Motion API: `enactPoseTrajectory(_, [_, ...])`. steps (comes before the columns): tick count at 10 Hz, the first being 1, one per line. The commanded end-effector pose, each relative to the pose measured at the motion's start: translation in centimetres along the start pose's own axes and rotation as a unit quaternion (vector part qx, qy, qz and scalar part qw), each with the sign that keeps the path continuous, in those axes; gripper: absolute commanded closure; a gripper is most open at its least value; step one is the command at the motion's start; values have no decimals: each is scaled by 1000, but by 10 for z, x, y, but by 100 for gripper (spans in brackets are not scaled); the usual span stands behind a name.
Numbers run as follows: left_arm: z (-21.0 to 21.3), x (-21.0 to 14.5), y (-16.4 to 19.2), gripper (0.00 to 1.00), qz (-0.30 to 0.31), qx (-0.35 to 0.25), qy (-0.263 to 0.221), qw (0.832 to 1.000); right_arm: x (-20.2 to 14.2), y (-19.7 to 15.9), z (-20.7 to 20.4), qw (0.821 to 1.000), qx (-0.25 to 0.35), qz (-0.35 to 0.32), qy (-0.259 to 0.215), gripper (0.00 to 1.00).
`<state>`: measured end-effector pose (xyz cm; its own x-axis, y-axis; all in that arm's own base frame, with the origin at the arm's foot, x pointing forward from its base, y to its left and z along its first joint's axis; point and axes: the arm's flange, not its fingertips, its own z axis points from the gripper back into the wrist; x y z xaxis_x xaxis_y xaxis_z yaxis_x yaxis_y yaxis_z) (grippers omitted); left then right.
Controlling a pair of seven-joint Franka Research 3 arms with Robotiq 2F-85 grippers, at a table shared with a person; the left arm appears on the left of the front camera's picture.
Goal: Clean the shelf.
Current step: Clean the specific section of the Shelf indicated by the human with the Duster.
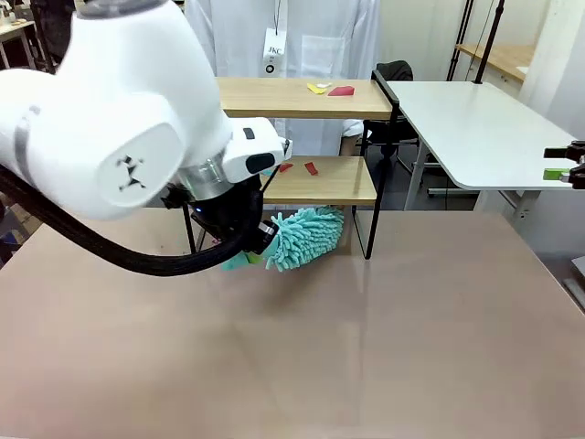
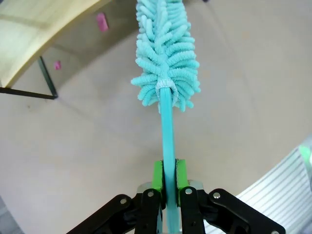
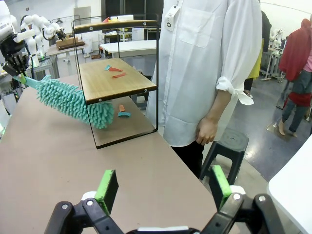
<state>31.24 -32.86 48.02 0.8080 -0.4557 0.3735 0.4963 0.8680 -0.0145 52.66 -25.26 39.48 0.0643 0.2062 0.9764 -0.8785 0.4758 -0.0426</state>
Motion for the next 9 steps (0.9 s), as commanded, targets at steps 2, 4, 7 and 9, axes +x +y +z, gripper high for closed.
enactPoseTrajectory(2, [-18, 13, -21, 87, 28, 21, -49, 998, 8, 1, -2, 1000, -4, -6, 9, 0])
enactPoseTrajectory(4, [-35, 16, -22, 87, 60, 12, -63, 996, 8, 1, -2, 1000, -4, -6, 9, 0])
enactPoseTrajectory(7, [-32, 12, -18, 87, 52, -4, -49, 997, 8, 1, -2, 1000, -4, -6, 9, 0])
enactPoseTrajectory(9, [-41, 14, -19, 87, 57, -12, -41, 997, 8, 1, -2, 1000, -4, -6, 9, 0])
